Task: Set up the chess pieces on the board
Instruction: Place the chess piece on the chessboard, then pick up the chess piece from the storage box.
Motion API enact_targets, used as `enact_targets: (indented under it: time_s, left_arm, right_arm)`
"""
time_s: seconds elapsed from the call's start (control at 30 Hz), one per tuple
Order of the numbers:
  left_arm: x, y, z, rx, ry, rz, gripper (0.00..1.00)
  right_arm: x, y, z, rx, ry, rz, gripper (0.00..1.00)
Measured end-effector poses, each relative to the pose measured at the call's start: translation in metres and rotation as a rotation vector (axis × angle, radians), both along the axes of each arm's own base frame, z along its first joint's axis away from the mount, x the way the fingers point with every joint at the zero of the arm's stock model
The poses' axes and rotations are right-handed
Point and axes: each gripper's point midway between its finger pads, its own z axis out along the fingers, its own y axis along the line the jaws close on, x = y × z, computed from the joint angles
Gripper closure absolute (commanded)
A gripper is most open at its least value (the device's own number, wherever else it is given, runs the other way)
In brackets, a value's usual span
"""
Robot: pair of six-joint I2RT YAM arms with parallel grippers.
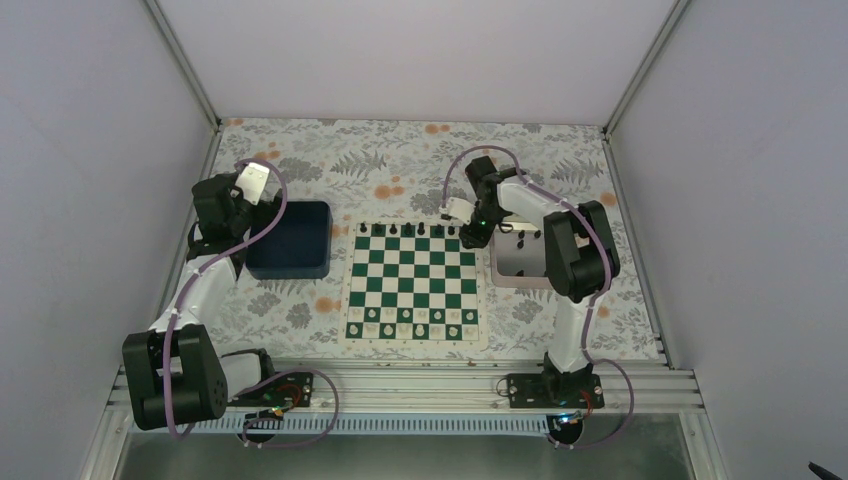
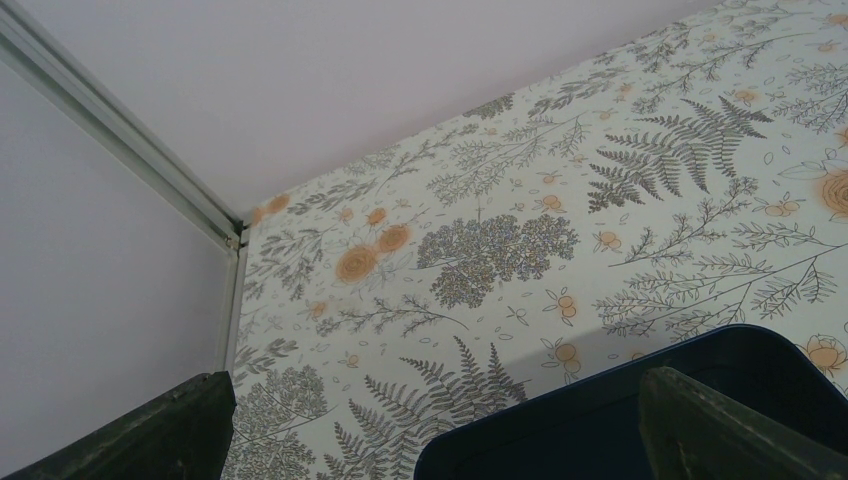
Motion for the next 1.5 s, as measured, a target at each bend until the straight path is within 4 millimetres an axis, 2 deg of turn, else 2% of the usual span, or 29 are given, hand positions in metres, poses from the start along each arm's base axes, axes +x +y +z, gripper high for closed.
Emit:
enact_targets:
  time_s: [0.13,0.2,0.27,0.37,0.43,0.53,0.63,0.7,0.77,0.9,1.17,1.4,1.5]
  left_arm:
    - [0.000,0.000,0.000,0.000,0.000,-0.001,0.00]
    - [0.000,0.000,0.000,0.000,0.000,-0.001,0.00]
    - [0.000,0.000,0.000,0.000,0.000,-0.001,0.00]
    - [0.000,0.000,0.000,0.000,0.000,-0.001,0.00]
    - [0.000,0.000,-0.001,0.000,0.001,0.000,0.00]
    - [0.000,0.000,-0.002,-0.001,0.006,0.000,0.00]
    - [0.001,0.000,-0.003,-0.002,0.009,0.000,0.00]
    - [0.001,0.000,-0.003,-0.002,0.009,0.000,0.00]
    - [0.001,0.000,-0.003,-0.002,0.009,0.000,0.00]
    - [0.001,0.000,-0.003,-0.002,0.009,-0.001,0.00]
    - [0.001,0.000,-0.004,-0.002,0.010,0.000,0.00]
    - [0.001,0.000,-0.003,-0.002,0.009,0.000,0.00]
    - [0.001,0.000,-0.004,-0.002,0.011,0.000,0.00]
  right_arm:
    - [-0.003,-0.002,0.008,0.005,0.000,-0.003,0.60]
    - [-0.004,-0.006,0.024,0.016,-0.017,-0.010,0.59]
    - [-0.004,-0.014,0.049,0.030,-0.060,-0.027,0.57]
    - [-0.001,-0.038,0.094,0.048,-0.156,-0.081,0.56]
    - [0.001,-0.060,0.116,0.047,-0.217,-0.130,0.56]
    - [0.002,-0.102,0.135,0.021,-0.278,-0.218,0.57]
    - [-0.001,-0.135,0.121,-0.023,-0.259,-0.287,0.57]
    - [-0.010,-0.148,0.097,-0.050,-0.200,-0.314,0.58]
    - [-0.019,-0.153,0.072,-0.065,-0.138,-0.325,0.58]
    - [-0.022,-0.153,0.045,-0.068,-0.080,-0.324,0.59]
    - [-0.009,-0.147,0.008,-0.042,-0.027,-0.319,0.61]
    - [-0.003,-0.142,0.001,-0.011,-0.021,-0.315,0.64]
    - [0.001,-0.140,0.003,0.000,-0.031,-0.314,0.71]
